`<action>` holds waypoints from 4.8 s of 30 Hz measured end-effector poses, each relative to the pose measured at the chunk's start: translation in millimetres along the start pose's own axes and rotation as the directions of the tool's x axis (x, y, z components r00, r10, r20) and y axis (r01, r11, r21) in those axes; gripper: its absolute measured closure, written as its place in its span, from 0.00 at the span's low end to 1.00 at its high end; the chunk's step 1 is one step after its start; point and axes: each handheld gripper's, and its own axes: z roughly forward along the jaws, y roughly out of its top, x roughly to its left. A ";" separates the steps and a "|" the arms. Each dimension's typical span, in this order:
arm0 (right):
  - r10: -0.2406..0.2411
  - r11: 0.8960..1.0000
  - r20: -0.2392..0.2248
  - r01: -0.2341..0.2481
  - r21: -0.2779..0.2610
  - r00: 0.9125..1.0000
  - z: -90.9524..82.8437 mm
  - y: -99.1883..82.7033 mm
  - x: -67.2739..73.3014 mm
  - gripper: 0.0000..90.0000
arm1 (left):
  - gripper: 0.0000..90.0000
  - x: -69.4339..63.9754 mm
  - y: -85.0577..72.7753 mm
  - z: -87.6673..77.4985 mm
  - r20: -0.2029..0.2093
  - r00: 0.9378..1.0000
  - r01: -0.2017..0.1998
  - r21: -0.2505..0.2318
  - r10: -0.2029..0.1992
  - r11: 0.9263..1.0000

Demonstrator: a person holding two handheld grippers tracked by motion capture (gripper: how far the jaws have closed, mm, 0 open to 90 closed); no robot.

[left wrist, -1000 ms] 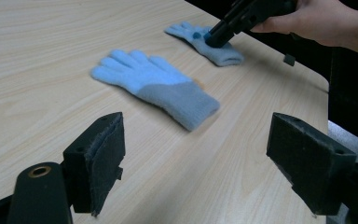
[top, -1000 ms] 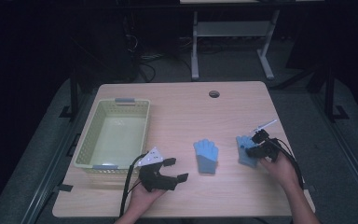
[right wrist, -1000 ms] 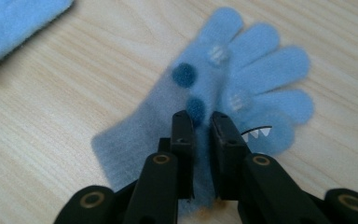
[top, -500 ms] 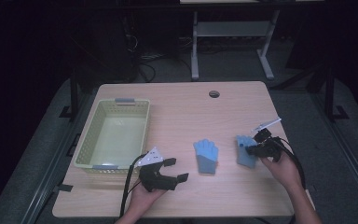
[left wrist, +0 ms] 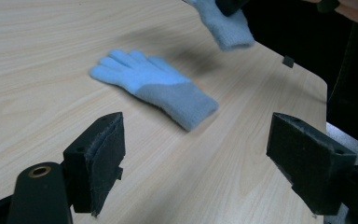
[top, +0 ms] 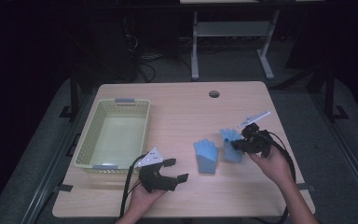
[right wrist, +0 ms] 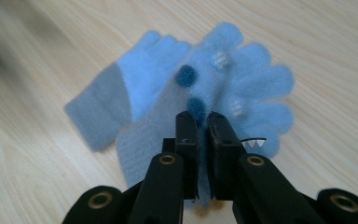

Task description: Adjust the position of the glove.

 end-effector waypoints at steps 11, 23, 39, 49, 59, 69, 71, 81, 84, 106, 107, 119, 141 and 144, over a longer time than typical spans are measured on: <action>-0.044 0.999 -0.049 0.045 0.025 0.998 20.3 17.9 22.4 0.93 | 0.21 -0.1 1.3 -1.7 -0.005 1.000 -0.004 -0.015 0.004 1.000; -0.047 0.998 -0.117 0.052 0.039 0.992 40.5 28.3 35.8 0.93 | 0.21 1.2 2.4 -4.8 -0.013 1.000 -0.012 -0.018 0.012 1.000; -0.063 0.995 -0.158 0.075 0.067 0.985 53.5 27.4 46.3 0.93 | 0.21 0.3 2.3 -3.9 -0.014 1.000 -0.016 -0.015 0.015 1.000; -0.060 0.994 -0.138 0.073 0.085 0.989 61.5 25.5 44.6 0.91 | 0.21 1.0 2.0 -3.8 -0.011 1.000 -0.012 -0.014 0.012 1.000; -0.072 0.991 -0.104 0.083 0.105 0.992 71.8 23.1 45.9 0.87 | 0.21 1.9 1.8 -4.4 -0.006 1.000 0.003 -0.018 -0.004 1.000; -0.052 0.996 -0.083 0.058 0.075 0.995 72.2 20.8 44.3 0.71 | 0.21 1.4 1.5 -2.5 -0.001 1.000 0.002 -0.010 -0.002 1.000; -0.060 0.997 -0.074 0.064 0.045 0.995 68.2 22.6 44.8 0.78 | 0.21 1.2 1.2 -2.2 -0.002 1.000 0.000 -0.007 0.000 1.000; -0.038 0.998 -0.096 0.042 0.040 0.995 81.8 28.7 44.1 0.98 | 0.21 0.3 1.4 -1.7 0.006 1.000 0.005 -0.006 -0.005 1.000; -0.036 0.998 -0.092 0.042 0.054 0.995 87.7 28.1 44.4 0.98 | 0.21 -0.5 1.3 -1.4 0.007 1.000 0.009 -0.008 -0.008 1.000; 0.155 0.986 -0.133 -0.162 -0.037 0.979 54.4 2.4 31.2 0.52 | 0.24 -3.6 9.6 21.4 0.027 0.991 0.129 0.048 -0.130 0.991; 0.181 0.981 -0.142 -0.190 -0.048 0.973 52.4 -3.6 28.9 0.52 | 0.25 -3.1 11.9 26.6 0.023 0.987 0.159 0.059 -0.161 0.985; 0.360 0.917 -0.254 -0.391 -0.083 0.897 58.9 -36.6 14.4 0.51 | 0.30 9.9 26.3 60.1 -0.014 0.931 0.364 0.142 -0.366 0.920; 0.475 0.848 -0.322 -0.524 -0.081 0.819 70.1 -53.1 13.6 0.57 | 0.45 22.5 20.2 81.0 -0.029 0.816 0.575 0.152 -0.578 0.804; 0.484 0.842 -0.325 -0.534 -0.082 0.813 72.0 -53.8 13.2 0.57 | 0.45 20.9 19.3 83.5 -0.019 0.814 0.575 0.166 -0.580 0.801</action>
